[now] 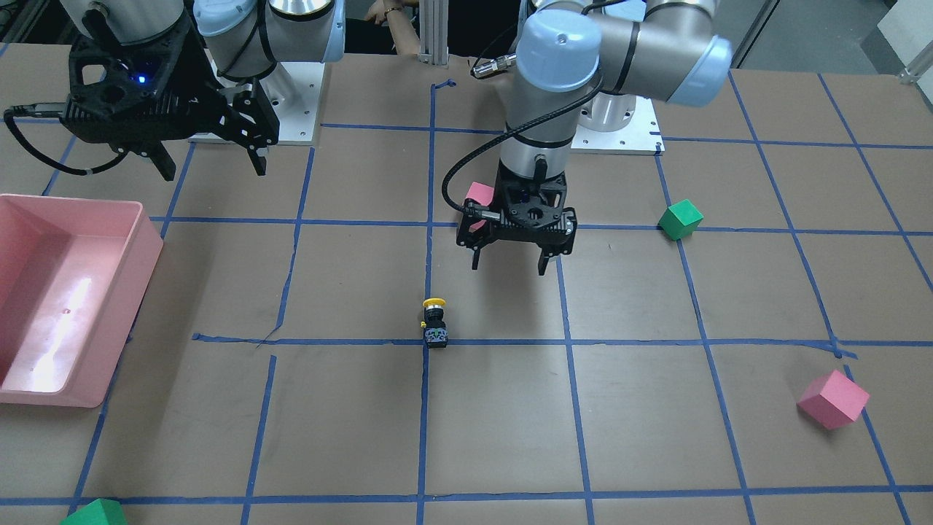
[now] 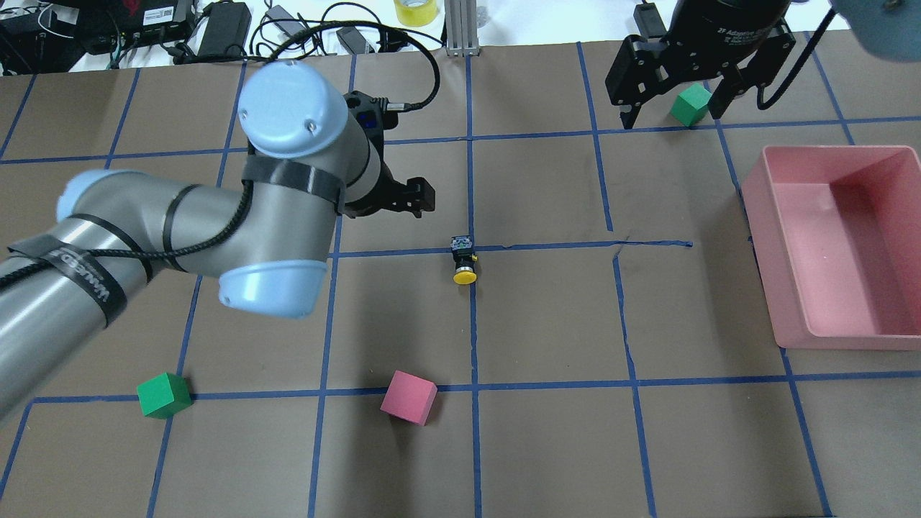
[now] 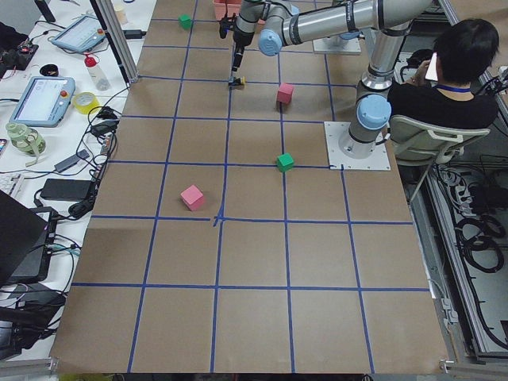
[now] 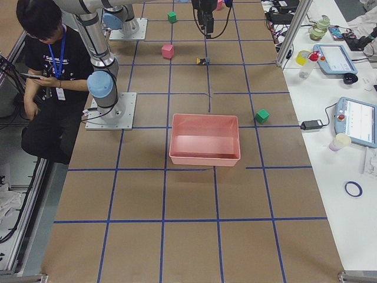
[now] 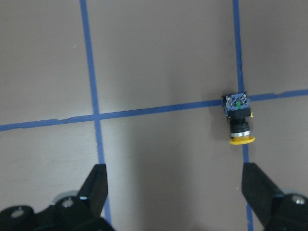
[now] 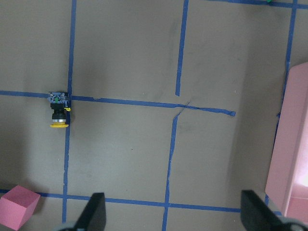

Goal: Align button upright
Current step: 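Reach the left gripper to the switch and grasp its blue body, then lift the switch with the left gripper and rotate it yellow cap up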

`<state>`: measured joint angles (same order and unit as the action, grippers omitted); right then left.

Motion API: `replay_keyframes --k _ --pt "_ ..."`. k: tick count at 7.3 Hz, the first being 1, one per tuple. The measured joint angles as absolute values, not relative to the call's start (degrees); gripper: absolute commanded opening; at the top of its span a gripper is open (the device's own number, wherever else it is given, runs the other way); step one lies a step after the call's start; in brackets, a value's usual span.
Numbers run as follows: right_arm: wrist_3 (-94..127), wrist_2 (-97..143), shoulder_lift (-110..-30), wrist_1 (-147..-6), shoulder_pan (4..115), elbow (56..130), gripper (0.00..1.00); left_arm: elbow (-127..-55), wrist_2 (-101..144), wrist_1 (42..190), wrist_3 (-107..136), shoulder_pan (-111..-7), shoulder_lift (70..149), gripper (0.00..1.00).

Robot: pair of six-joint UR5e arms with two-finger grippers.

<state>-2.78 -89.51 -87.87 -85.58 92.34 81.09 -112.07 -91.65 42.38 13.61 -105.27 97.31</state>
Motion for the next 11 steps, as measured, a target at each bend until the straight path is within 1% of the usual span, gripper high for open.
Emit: replay_keyframes --k 1,2,3,5,8,10,11 --pt "-2.77 -89.68 -87.83 -85.48 92.28 81.33 1.00 -116.32 -92.73 32.96 15.84 -106.96 98.92 1.00" --pt "-2.79 -89.75 -87.82 -85.72 92.24 81.60 1.00 -118.85 -94.67 25.99 19.07 -109.45 100.93 1.00" --pt "-2.80 -89.77 -87.80 -85.84 92.21 81.74 1.00 -119.92 -98.28 20.86 22.98 -112.46 103.47 1.00" --pt "-2.81 -89.66 -87.80 -85.98 92.18 81.84 1.00 -121.06 -102.71 8.93 26.77 -116.43 109.79 1.00" --pt "-2.81 -89.22 -87.76 -86.12 92.14 81.91 1.00 -122.30 -103.49 -11.37 26.78 -118.48 121.03 1.00" --pt "-2.81 -89.11 -87.74 -86.13 92.11 81.94 1.00 -122.38 -104.39 -17.23 25.62 -118.90 125.54 1.00" --pt "-2.81 -89.07 -87.75 -86.13 92.11 81.97 1.00 -122.54 -104.68 -18.38 25.38 -119.03 126.44 0.95"
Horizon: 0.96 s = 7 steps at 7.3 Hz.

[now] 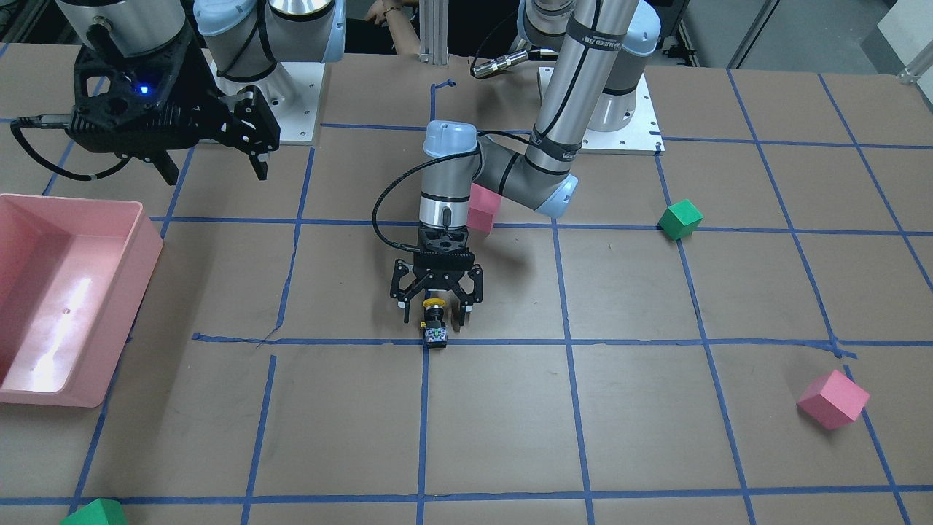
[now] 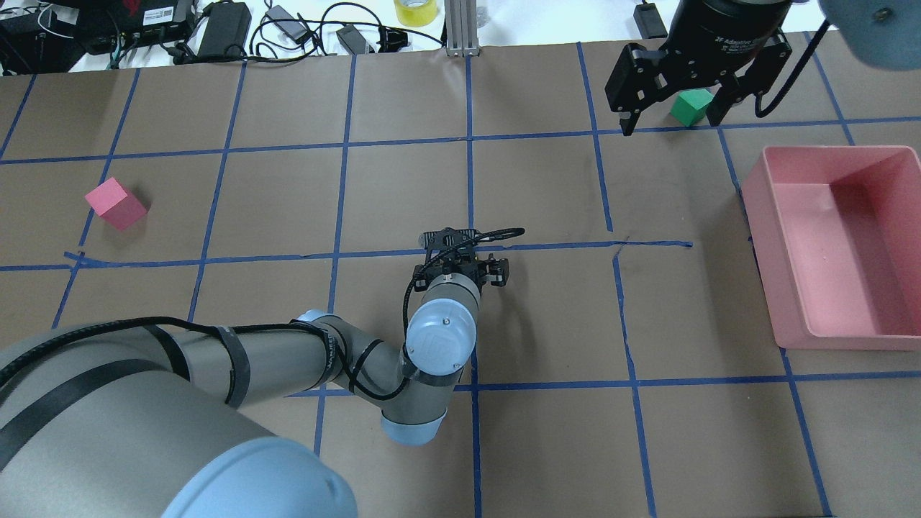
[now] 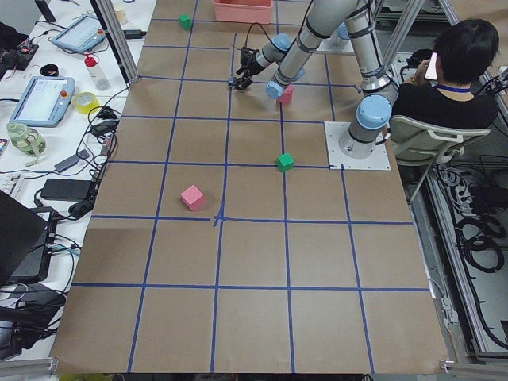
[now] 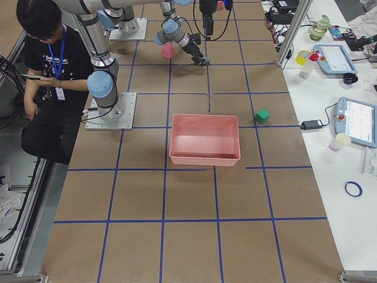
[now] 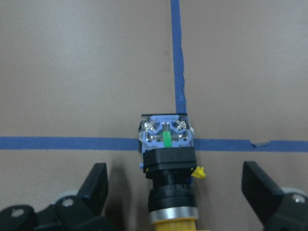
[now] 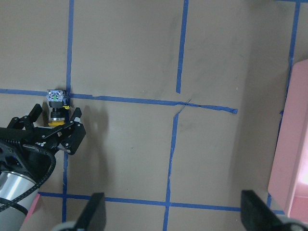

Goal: Align button upright
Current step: 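Lift the switch with the left gripper and rotate it yellow cap up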

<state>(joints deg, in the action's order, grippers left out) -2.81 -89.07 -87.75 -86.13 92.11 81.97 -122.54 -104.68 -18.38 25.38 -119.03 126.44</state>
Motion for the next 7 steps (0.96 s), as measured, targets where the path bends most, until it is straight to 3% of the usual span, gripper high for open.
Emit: replay_keyframes --k 1,4,5,7 --pt "-2.83 -89.05 -87.74 -86.13 92.11 81.99 1.00 -122.87 -104.79 -18.83 25.06 -119.14 126.45 0.90" --pt "-2.86 -89.04 -87.72 -86.13 92.11 82.00 1.00 -125.02 -104.93 -19.19 23.60 -119.48 124.90 0.30" --pt "-2.84 -89.03 -87.72 -86.13 92.11 82.00 1.00 -125.27 -104.92 -19.18 23.51 -119.51 124.68 0.05" --pt "-2.82 -89.03 -87.71 -86.11 92.11 82.00 1.00 -124.88 -104.76 -18.96 23.53 -119.36 124.13 0.00"
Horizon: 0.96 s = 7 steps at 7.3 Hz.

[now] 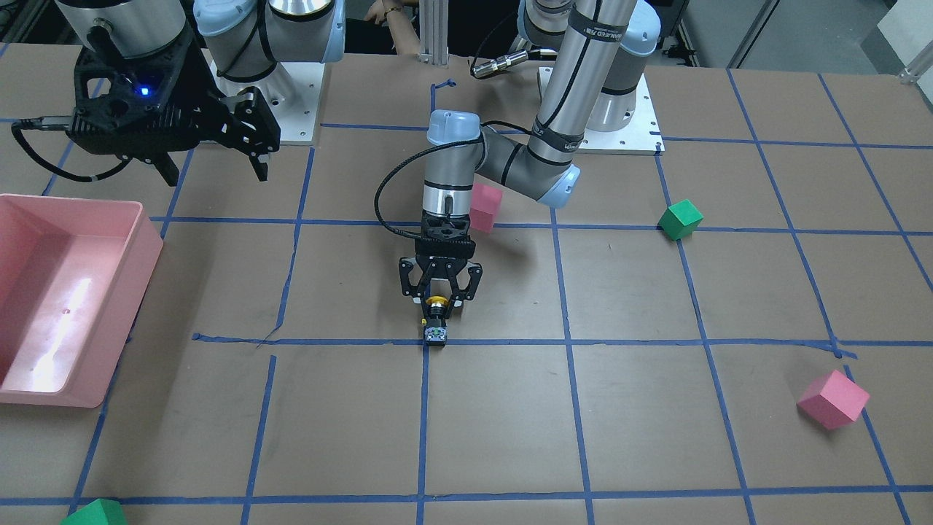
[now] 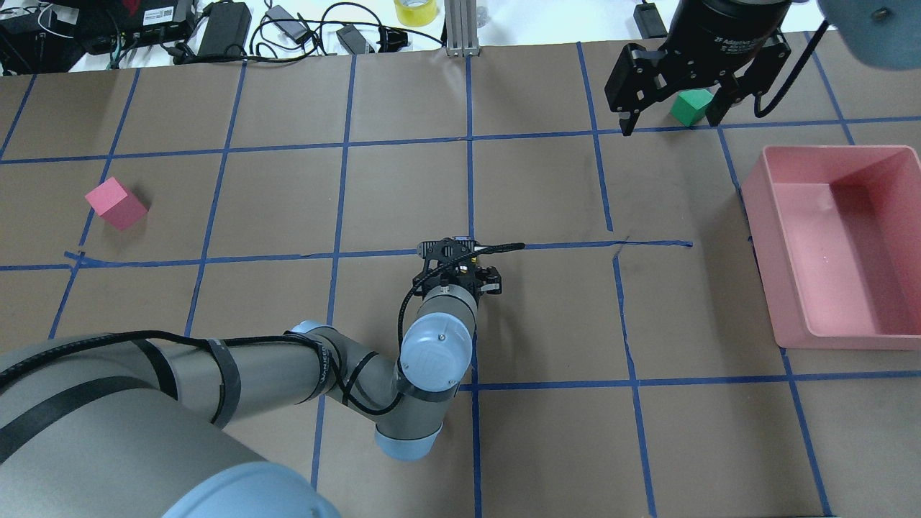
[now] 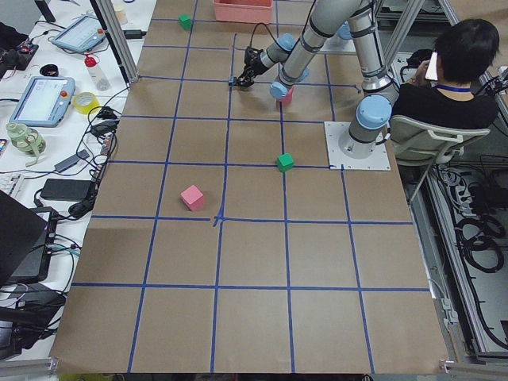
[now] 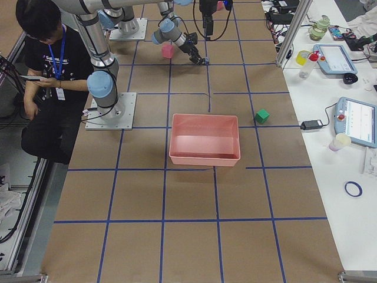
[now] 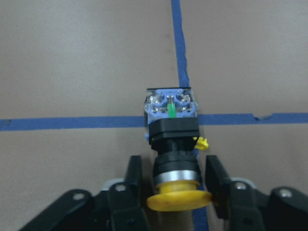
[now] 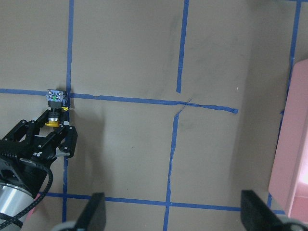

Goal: Align button upright
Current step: 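Lift the switch with the left gripper and rotate it yellow cap up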

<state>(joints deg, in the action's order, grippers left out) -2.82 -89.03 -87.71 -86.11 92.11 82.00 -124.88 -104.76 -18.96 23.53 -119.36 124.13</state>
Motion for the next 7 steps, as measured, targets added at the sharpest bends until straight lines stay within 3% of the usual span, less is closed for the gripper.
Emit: replay_keyframes --k 3,7 --pt "-2.81 -89.03 -87.72 -86.05 92.11 82.00 1.00 -118.56 -103.61 -5.98 25.53 -117.40 119.47 0.00" --pt "-2.83 -89.03 -87.72 -85.85 92.11 82.00 1.00 -101.79 -89.21 40.39 43.32 -111.77 112.49 0.00"
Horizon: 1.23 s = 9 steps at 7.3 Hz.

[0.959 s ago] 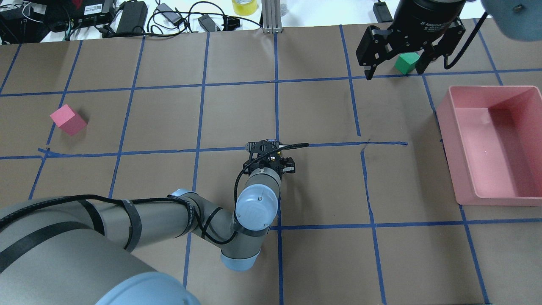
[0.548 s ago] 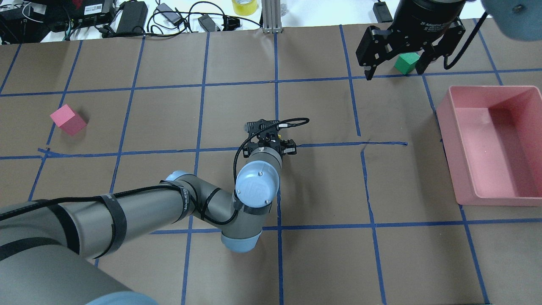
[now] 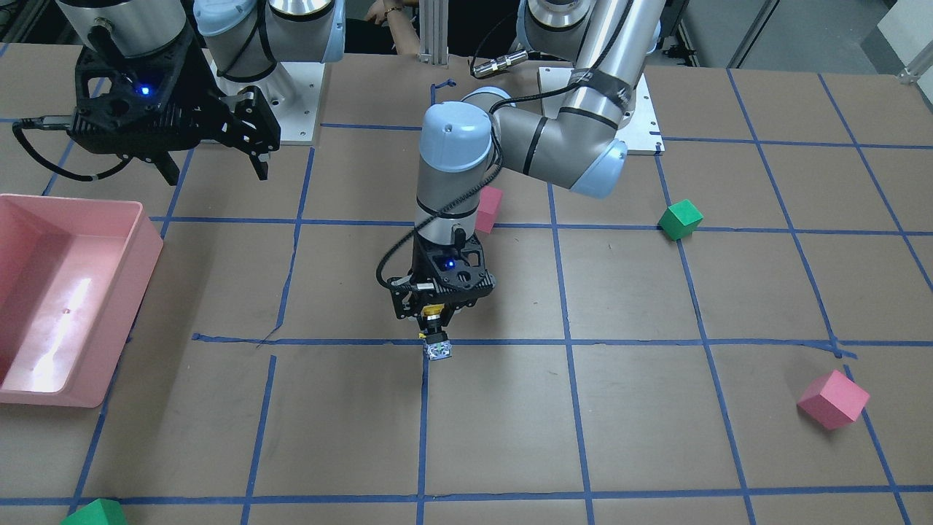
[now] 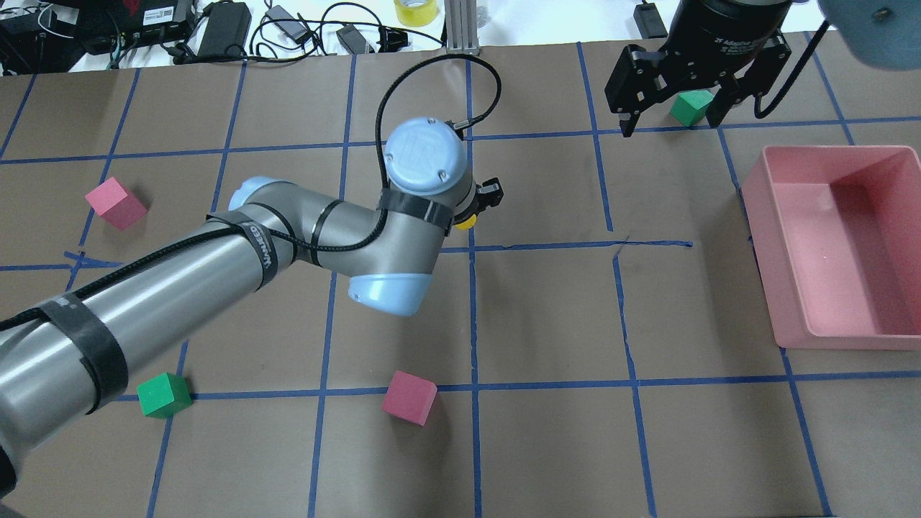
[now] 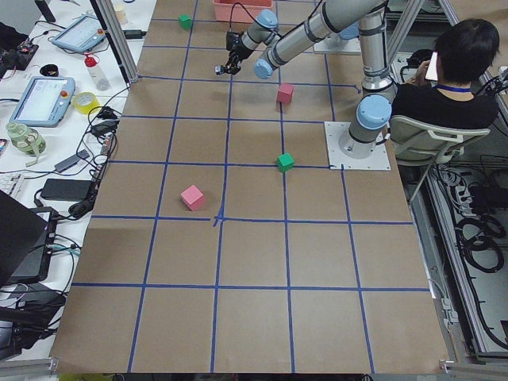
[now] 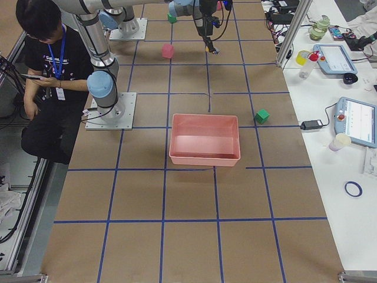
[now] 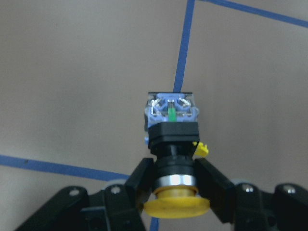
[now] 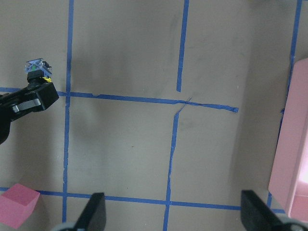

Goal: Align button upright
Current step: 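Lift the switch with the left gripper and rotate it yellow cap up, then set the switch upright on the table and open the left gripper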

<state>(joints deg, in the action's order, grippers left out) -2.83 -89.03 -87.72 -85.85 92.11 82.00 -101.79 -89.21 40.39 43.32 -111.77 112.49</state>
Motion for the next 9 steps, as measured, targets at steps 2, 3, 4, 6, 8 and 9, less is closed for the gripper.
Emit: replay_keyframes --k 2,3,4,6,8,9 --pt "-2.87 -89.03 -87.71 -85.70 92.11 82.00 1.00 -97.50 -73.36 50.67 57.26 -107.00 114.01 0.00" --pt "-2.87 -89.03 -87.71 -85.64 92.11 82.06 1.00 -96.58 -64.75 53.63 61.46 -103.61 115.24 0.00" --pt "-2.84 -89.03 -87.71 -85.67 92.11 82.18 1.00 -95.97 -60.20 55.74 63.66 -101.62 116.77 0.00" --pt "-2.87 -89.03 -87.71 -85.84 92.11 82.36 1.00 -94.31 -56.43 60.39 65.91 -100.51 120.39 0.00" --pt "-2.90 -89.03 -87.71 -85.86 92.11 82.43 1.00 -93.17 -54.14 62.84 66.39 -100.33 122.51 0.18" --pt "-2.88 -89.03 -87.71 -85.87 92.11 82.44 1.00 -93.12 -53.87 63.53 66.39 -100.31 122.92 0.63"
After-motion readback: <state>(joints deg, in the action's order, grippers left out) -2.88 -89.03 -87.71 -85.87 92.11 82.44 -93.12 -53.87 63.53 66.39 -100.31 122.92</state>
